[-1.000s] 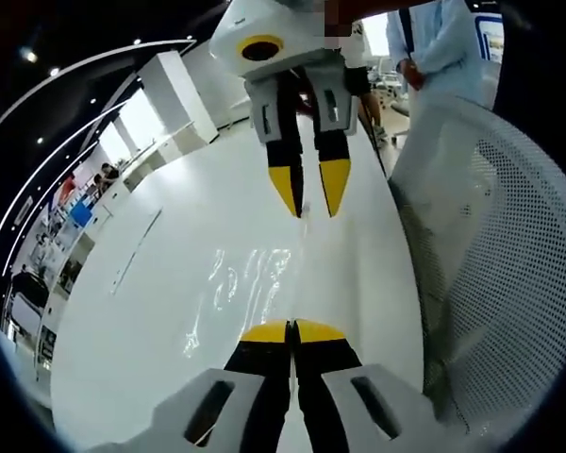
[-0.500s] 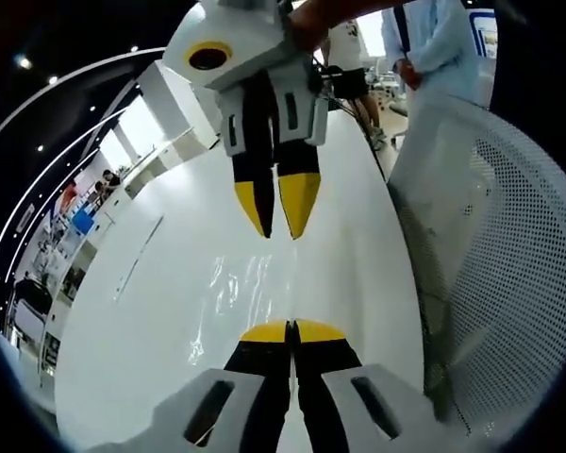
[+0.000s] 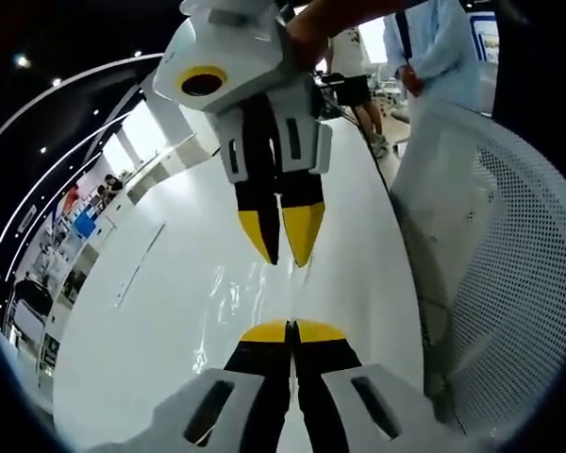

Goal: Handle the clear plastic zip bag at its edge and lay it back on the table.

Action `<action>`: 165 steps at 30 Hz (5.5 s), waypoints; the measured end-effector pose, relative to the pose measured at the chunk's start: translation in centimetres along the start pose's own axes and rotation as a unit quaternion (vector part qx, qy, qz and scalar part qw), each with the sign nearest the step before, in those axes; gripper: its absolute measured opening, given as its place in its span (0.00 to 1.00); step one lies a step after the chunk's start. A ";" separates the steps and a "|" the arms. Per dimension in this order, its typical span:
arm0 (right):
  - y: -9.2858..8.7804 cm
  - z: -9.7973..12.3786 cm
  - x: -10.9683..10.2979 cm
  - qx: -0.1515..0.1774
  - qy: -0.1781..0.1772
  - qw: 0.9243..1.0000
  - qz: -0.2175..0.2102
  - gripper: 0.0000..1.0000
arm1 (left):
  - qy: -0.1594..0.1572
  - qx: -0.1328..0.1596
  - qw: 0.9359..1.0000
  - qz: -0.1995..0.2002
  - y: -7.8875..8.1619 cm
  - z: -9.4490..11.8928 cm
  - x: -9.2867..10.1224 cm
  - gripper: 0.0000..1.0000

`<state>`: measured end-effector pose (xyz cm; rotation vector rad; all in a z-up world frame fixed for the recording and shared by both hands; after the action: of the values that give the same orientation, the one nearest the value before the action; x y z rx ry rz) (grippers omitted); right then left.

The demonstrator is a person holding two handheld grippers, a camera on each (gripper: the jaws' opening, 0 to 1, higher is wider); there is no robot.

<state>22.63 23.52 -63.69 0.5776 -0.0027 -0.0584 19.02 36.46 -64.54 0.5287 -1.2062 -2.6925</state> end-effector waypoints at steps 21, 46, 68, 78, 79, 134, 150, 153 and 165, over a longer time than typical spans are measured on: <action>-0.7 -0.8 -1.1 -0.016 0.007 1.000 -0.002 0.00 | -0.011 0.020 1.000 0.017 -0.5 0.4 0.3 0.00; -0.4 -1.5 -0.8 -0.036 0.014 0.999 -0.037 0.00 | -0.018 0.036 0.999 -0.015 0.3 0.9 0.8 0.16; 0.5 -0.8 -0.6 -0.025 0.000 1.000 -0.015 0.00 | -0.018 -0.007 0.995 -0.093 0.9 -0.3 1.2 0.07; 0.8 -0.4 0.1 -0.015 -0.016 1.000 -0.008 0.00 | -0.010 -0.018 0.994 -0.112 1.0 -0.3 0.9 0.01; 0.9 -0.3 0.2 -0.014 -0.017 1.000 -0.007 0.00 | -0.010 -0.019 0.994 -0.110 1.0 -0.2 0.8 0.00; 5.1 4.6 1.9 0.139 -0.234 0.962 0.020 0.00 | 0.013 -0.050 0.997 -0.057 2.1 0.6 -0.9 0.00; 5.0 4.5 2.4 0.150 -0.258 0.954 0.032 0.00 | 0.029 -0.058 0.995 -0.078 1.9 0.4 -1.5 0.00; 4.8 4.1 2.4 0.143 -0.260 0.954 0.045 0.00 | 0.031 -0.063 0.994 -0.079 1.7 0.2 -1.7 0.01; 4.3 2.8 2.9 0.123 -0.267 0.955 0.039 0.00 | 0.059 -0.082 0.994 -0.051 0.6 -0.1 -3.0 0.06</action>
<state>25.67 25.40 -59.00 0.7966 -0.5650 -0.1382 21.81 36.81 -63.35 0.7298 -0.9440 -2.7671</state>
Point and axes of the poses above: the point that each gripper's makers call its tool centre point, and the gripper's own axes: z roughly backward along the fingers, x roughly to its right, y roughly out of its top, the point moved 8 cm from there along z, roughly backward along the fingers, and after that the axes turned 5 degrees about z, right-handed, at the moved point
